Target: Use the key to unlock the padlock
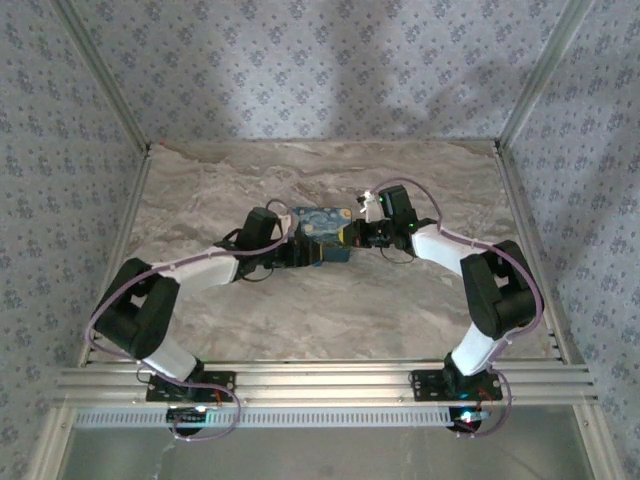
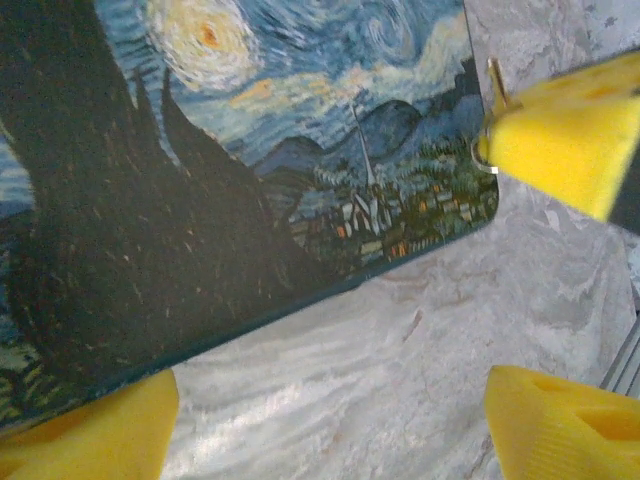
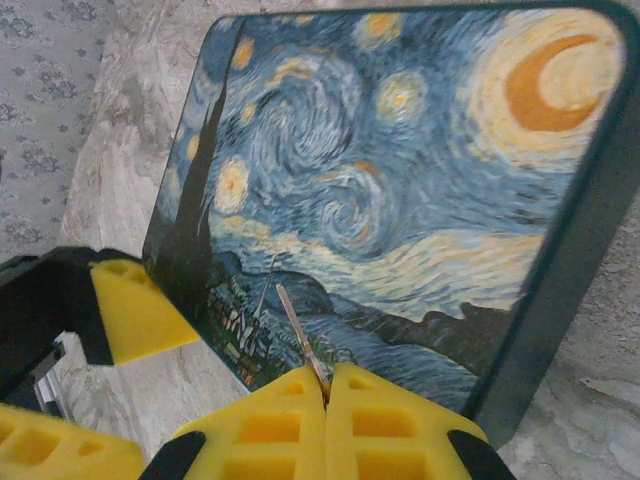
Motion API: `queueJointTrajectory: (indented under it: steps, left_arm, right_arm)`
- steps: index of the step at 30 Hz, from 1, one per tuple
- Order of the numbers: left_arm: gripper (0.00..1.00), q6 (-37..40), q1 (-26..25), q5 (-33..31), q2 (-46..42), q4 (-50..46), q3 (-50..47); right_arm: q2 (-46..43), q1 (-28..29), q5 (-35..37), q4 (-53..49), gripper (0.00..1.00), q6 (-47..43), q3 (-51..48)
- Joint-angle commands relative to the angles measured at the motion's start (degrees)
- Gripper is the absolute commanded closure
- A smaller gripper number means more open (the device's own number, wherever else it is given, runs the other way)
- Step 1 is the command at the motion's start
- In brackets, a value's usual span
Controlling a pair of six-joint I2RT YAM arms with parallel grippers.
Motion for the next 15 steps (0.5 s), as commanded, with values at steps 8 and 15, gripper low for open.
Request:
queueJointTrajectory:
  steps: [8,15]
  left_arm:
    - [0.22,6.9,5.8,2.1,8.3,4.8,8.6]
    - [0.24,8.2,5.6,0.3,9.3,7.7,3.8]
  right_arm:
    - [2.9,-0.7,1.0,0.0,0.98,0.5,3.5]
    - [3.5,-0.6,1.6,0.2,0.98,0.6,3.6]
